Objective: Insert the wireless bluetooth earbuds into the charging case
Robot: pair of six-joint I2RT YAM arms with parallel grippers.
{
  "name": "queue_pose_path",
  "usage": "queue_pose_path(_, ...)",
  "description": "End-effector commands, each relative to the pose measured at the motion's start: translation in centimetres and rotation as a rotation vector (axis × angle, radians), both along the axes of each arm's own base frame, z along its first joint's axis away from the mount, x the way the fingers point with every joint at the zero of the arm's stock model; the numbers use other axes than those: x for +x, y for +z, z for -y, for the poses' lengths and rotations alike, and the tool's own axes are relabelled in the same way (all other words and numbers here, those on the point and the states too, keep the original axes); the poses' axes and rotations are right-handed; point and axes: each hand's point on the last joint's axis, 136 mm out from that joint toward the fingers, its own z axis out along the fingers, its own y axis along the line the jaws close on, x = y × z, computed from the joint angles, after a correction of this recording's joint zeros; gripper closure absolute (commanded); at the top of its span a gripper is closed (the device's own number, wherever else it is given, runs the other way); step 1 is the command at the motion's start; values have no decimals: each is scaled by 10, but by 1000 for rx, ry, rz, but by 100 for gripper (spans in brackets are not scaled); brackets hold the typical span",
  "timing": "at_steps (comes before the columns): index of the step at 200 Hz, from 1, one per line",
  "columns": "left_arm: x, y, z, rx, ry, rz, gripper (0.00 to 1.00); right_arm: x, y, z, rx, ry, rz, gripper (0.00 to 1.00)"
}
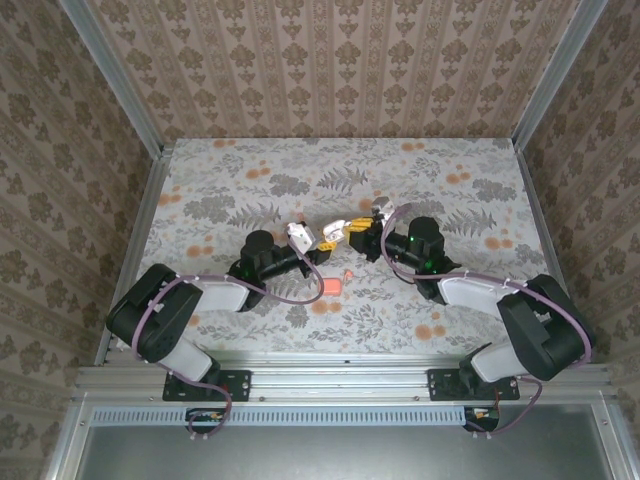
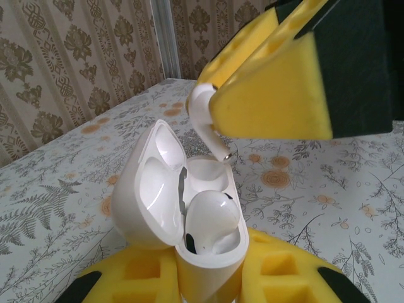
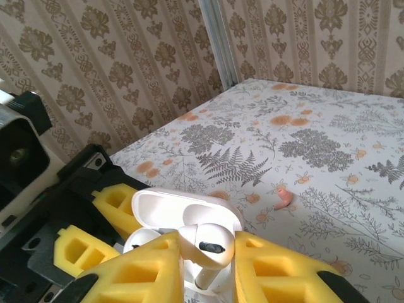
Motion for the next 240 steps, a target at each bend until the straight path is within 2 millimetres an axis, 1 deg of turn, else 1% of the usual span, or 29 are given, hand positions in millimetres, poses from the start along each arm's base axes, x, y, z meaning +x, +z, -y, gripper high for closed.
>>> queue_pose_path(1, -6, 22, 3, -52, -27, 35, 92, 1, 9, -2, 33, -4, 31, 78)
queue_pose_path(55, -7, 24, 3, -59, -27, 33, 92, 5, 7, -4, 42, -7, 30, 78)
queue_pose_path(112, -8, 30, 0, -63, -20, 47, 92, 5, 0, -5, 26, -6, 20, 78)
queue_pose_path(164, -9, 36, -1, -70, -13, 57, 92, 6, -11, -2, -35, -51, 14, 78)
queue_pose_path(201, -8, 37, -2, -66, -8, 59, 92, 5, -13, 2, -117, -100, 49, 79)
queue_pose_path(240, -9, 37, -2, -66, -7, 59, 92, 5, -15, 7, -147, -131, 64, 79)
